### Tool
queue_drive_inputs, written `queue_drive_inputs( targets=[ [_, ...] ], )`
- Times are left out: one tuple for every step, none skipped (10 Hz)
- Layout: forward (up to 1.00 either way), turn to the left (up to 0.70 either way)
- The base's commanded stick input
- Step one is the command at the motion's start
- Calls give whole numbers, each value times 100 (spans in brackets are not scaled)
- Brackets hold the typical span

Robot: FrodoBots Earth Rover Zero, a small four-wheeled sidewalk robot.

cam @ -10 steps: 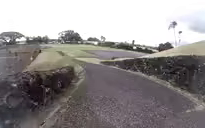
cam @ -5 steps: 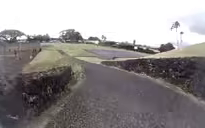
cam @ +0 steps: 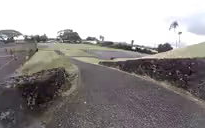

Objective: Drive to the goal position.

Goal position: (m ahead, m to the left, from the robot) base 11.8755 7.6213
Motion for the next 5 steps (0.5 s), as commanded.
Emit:
queue_drive_inputs(
  targets=[
    [70, 1],
    [70, 1],
    [70, 1],
    [70, 1],
    [70, 1]
  ],
)
